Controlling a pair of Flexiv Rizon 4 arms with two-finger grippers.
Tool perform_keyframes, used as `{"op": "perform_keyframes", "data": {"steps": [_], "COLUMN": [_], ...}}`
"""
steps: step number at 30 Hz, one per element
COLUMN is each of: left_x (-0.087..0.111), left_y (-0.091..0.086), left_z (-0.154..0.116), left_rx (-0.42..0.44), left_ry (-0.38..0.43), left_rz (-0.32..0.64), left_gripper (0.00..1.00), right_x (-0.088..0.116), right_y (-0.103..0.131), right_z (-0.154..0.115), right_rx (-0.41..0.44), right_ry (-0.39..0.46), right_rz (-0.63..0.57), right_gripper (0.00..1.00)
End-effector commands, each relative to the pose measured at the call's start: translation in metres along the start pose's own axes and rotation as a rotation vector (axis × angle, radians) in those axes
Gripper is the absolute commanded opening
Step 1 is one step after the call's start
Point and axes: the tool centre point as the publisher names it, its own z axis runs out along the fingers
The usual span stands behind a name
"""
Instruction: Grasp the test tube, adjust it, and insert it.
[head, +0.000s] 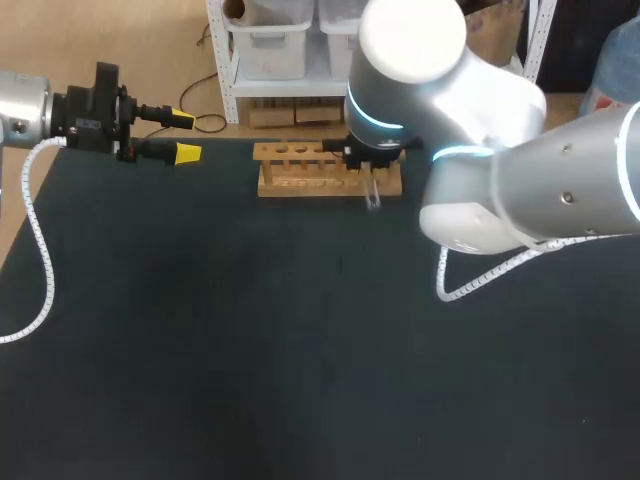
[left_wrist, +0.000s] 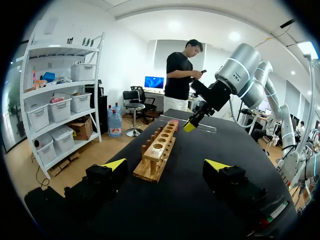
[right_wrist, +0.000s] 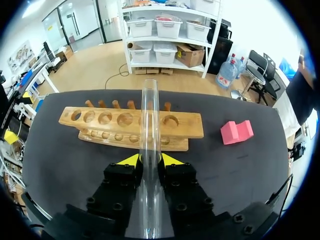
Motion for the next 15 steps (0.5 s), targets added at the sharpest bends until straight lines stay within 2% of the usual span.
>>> {"op": "perform_keyframes", "data": {"steps": [1, 15], "left_x": [0.001, 0.001], "left_y": [0.000, 0.000], "left_z": [0.000, 0.000], "left_rx": [-0.001, -0.001], "left_ry": [-0.003, -0.003], "left_rz": [0.003, 0.003], "left_gripper": [1.00, 1.00], "right_x": [-0.005, -0.003], "right_y": [0.001, 0.000], "right_z": [0.006, 0.016], "right_rx": [0.002, 0.000], "right_ry": [-0.003, 0.015], "right_rz": [0.001, 0.001], "right_gripper": [0.00, 0.00]}}
